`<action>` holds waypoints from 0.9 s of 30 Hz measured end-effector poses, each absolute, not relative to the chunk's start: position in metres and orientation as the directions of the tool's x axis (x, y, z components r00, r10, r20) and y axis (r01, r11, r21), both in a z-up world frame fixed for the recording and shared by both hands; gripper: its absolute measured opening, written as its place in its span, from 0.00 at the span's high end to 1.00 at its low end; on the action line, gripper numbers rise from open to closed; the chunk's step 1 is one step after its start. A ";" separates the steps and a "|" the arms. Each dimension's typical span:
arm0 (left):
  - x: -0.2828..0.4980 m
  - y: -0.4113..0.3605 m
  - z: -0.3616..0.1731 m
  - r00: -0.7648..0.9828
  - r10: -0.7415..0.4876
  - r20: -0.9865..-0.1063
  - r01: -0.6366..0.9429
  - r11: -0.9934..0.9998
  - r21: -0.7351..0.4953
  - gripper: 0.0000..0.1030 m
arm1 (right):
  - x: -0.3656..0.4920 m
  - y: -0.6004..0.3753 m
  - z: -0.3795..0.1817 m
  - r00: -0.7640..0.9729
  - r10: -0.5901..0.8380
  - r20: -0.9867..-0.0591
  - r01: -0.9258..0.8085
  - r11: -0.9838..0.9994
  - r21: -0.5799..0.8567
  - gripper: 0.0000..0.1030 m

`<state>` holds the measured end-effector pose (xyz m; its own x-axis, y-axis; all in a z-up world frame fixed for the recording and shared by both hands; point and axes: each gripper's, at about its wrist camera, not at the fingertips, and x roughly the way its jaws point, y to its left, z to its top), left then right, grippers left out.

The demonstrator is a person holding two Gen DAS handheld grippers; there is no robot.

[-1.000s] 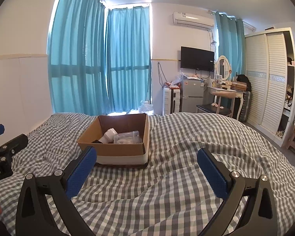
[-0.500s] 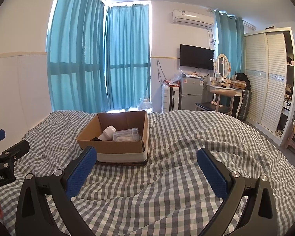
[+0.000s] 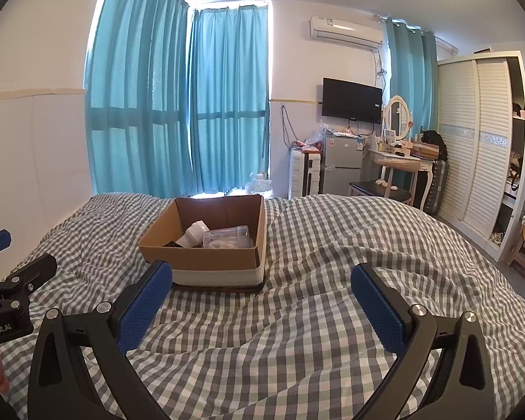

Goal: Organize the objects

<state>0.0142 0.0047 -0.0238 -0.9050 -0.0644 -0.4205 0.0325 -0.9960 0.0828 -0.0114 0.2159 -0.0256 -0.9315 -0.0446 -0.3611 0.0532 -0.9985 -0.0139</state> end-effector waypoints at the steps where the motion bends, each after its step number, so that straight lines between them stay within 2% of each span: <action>1: 0.014 0.005 -0.024 -0.905 -0.064 -0.421 0.032 -0.996 0.085 0.00 | -0.011 0.215 -0.026 -0.931 -0.045 -0.362 0.054 -0.998 -0.015 0.00; 8: 0.013 0.005 -0.024 -0.901 -0.057 -0.431 0.023 -0.996 0.083 0.00 | -0.011 0.213 -0.026 -0.928 -0.050 -0.370 0.062 -0.998 -0.019 0.00; 15: 0.014 0.004 -0.027 -0.904 -0.102 -0.415 0.064 -0.993 0.103 0.00 | -0.011 0.208 -0.027 -0.926 -0.055 -0.372 0.069 -0.997 -0.025 0.00; 21: 0.012 -0.007 -0.026 -0.897 -0.053 -0.439 0.040 -0.998 0.039 0.00 | -0.011 0.208 -0.027 -0.925 -0.061 -0.374 0.073 -0.997 -0.020 0.00; 27: 0.012 -0.006 -0.027 -0.895 -0.054 -0.443 0.036 -0.998 0.049 0.00 | -0.011 0.206 -0.028 -0.925 -0.061 -0.376 0.075 -0.997 -0.024 0.00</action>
